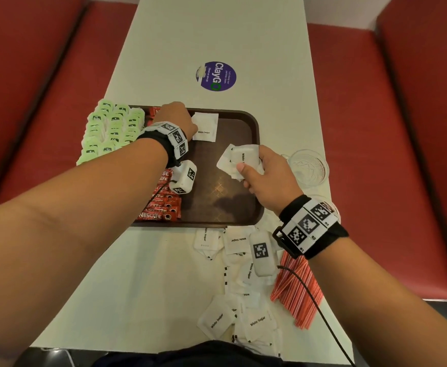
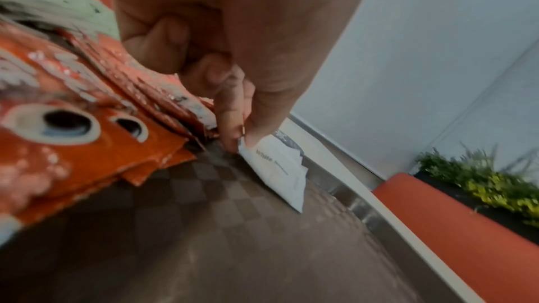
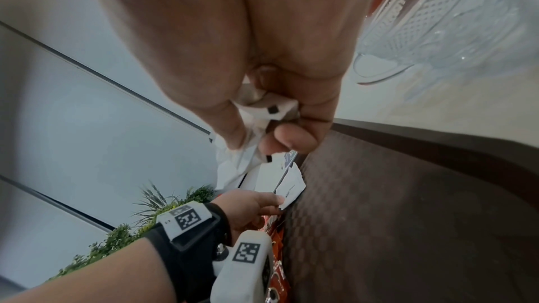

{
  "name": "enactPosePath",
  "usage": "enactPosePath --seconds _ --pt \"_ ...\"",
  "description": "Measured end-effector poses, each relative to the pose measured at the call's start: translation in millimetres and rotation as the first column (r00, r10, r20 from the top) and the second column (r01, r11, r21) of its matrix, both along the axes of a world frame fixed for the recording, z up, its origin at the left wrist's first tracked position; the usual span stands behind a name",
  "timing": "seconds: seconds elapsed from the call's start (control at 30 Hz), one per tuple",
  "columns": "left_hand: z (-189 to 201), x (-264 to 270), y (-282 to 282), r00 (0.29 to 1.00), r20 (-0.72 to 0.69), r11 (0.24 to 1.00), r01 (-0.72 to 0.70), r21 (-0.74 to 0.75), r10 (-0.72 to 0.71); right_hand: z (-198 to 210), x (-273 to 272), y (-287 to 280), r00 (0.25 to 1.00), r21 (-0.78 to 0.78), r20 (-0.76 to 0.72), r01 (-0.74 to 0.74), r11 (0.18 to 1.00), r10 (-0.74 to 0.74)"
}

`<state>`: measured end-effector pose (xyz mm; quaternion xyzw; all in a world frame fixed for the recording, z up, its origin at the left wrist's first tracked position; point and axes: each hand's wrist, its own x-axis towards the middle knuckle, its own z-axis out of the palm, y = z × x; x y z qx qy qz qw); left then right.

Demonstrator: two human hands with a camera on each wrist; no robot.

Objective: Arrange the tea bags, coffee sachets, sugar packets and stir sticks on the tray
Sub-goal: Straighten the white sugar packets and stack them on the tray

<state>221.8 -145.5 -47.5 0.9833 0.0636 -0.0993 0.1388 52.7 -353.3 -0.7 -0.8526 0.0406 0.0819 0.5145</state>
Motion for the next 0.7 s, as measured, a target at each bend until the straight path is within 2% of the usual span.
enactPosePath --seconds 0.13,0.23,0.4,0.53,0.6,0.7 --pt "3 -6 -6 0.992 0.042 0.992 0.122 0.024 -0.123 1 -1 1 1.0 0.011 0.002 0.004 1.0 -0.004" --pt "1 -9 -14 0.981 -0.014 0.974 0.196 0.118 -0.196 1 -2 2 1.0 0.018 -0.001 -0.002 1.0 0.002" --pt "-1 -7 -22 0.974 -0.034 0.959 0.225 0.172 -0.222 2 -4 3 1.0 0.026 0.003 0.0 1.0 0.0" --pt "8 -13 -23 0.977 -0.005 0.964 0.211 0.159 -0.213 4 -4 3 1.0 0.051 0.004 0.014 0.999 -0.014" --pt "18 -20 -22 0.976 0.082 0.977 0.194 0.089 -0.201 4 -4 3 1.0 0.043 0.007 0.021 0.999 -0.022" --pt "39 -40 -23 0.95 0.212 0.945 0.269 -0.186 -0.229 4 -3 5 0.999 0.039 0.011 0.035 0.999 -0.035"
